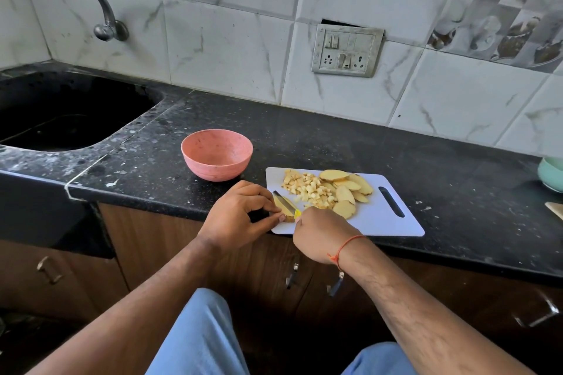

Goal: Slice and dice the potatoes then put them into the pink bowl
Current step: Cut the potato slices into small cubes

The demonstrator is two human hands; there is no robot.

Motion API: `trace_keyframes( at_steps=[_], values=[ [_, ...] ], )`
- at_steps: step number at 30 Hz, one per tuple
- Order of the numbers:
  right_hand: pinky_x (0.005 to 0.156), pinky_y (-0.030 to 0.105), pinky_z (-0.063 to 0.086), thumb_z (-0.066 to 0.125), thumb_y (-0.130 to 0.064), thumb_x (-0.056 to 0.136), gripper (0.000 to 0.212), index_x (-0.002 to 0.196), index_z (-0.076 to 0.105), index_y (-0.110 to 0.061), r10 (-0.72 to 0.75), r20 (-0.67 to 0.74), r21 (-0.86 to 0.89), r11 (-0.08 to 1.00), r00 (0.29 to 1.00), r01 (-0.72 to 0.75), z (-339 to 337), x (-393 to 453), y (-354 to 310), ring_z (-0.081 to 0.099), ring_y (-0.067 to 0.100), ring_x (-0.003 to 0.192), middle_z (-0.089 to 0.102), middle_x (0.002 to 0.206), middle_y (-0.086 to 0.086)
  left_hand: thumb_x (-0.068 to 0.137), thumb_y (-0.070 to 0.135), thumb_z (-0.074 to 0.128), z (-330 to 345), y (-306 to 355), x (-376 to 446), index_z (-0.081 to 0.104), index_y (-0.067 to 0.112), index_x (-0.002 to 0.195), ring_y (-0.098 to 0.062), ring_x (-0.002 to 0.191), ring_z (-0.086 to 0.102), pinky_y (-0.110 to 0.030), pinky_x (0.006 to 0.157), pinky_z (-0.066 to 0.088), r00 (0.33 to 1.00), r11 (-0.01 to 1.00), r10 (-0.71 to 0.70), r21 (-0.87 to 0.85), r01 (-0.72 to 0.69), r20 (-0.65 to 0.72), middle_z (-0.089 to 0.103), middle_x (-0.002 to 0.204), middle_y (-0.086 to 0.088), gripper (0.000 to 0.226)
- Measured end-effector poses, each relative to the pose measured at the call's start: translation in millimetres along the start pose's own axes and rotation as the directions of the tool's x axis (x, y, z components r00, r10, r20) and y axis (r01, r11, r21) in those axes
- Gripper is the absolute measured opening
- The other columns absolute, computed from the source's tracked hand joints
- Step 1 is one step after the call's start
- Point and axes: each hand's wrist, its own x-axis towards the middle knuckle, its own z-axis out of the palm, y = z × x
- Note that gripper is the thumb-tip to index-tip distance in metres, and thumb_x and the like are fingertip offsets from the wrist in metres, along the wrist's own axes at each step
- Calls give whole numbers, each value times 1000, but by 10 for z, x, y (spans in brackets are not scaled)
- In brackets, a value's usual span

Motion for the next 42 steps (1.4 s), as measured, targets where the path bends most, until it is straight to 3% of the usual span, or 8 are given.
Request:
trace_keyframes(
  at_steps=[4, 9, 14, 17, 24, 31, 36, 42],
  values=[
    [64, 35, 46, 42, -20, 98, 20, 82, 54, -15, -4, 33, -74, 997, 999, 7, -74, 93, -76, 58, 22, 77, 58, 85, 7, 90, 50, 80, -14, 5, 8, 84, 29, 99, -7, 105, 60, -32, 82, 56, 1000, 1000, 2, 6, -2, 13, 71, 105, 19, 22],
    [70, 36, 52, 44, -22, 99, 23, 104, 64, -10, -14, 41, -113, 993, 999, 19, -18, 19, -11, 58, 21, 78, 54, 83, 4, 89, 53, 79, -16, 19, 12, 84, 32, 99, -6, 106, 59, -34, 82, 57, 1000, 999, -23, 31, 22, 15, 70, 106, 22, 23],
    [79, 40, 58, 47, -18, 94, 13, 99, 59, -15, 37, 35, -20, 999, 999, -36, 18, -143, 88, 63, 23, 84, 63, 89, 8, 89, 55, 77, -13, 52, 12, 84, 32, 98, -6, 104, 59, -37, 81, 57, 999, 999, -42, 28, 42, 2, 70, 105, 22, 26],
    [75, 37, 55, 46, -18, 96, 12, 88, 54, -18, 43, 46, -11, 999, 998, -42, 74, -240, 136, 63, 22, 83, 62, 88, 7, 89, 53, 78, -13, 61, 0, 84, 31, 98, -7, 105, 60, -37, 82, 57, 999, 998, -47, 33, 46, 5, 71, 105, 22, 24],
    [69, 35, 54, 41, -25, 103, 23, 83, 51, -22, 47, 20, -27, 999, 999, -46, 175, -544, 354, 64, 19, 79, 63, 84, 2, 89, 53, 78, -6, 48, 6, 85, 33, 99, -5, 105, 60, -33, 82, 57, 999, 998, -51, 40, 50, 12, 70, 105, 24, 24],
    [56, 27, 41, 38, -27, 107, 29, 80, 48, -26, -25, -64, -77, 997, 998, 20, 149, -740, 522, 60, 17, 74, 62, 83, 0, 84, 43, 88, -41, 60, -4, 87, 32, 98, -3, 100, 67, -32, 82, 58, 997, 997, -71, -11, 70, -36, 75, 99, 23, 17],
    [57, 28, 38, 37, -28, 108, 30, 84, 53, -22, -37, -170, 21, 999, 985, 42, 4, -696, 422, 56, 13, 74, 60, 82, 0, 84, 41, 90, -40, 77, -12, 87, 27, 97, -6, 99, 67, -32, 81, 58, 997, 998, -63, -20, 62, -51, 74, 98, 21, 19],
    [62, 30, 41, 40, -25, 106, 22, 90, 54, -19, -47, -111, 35, 998, 993, 51, 39, -385, 159, 57, 17, 81, 58, 85, 1, 82, 45, 90, -41, 81, -20, 87, 27, 95, -6, 101, 65, -30, 81, 58, 995, 997, -79, 11, 79, -68, 73, 97, 22, 22]
  ],
)
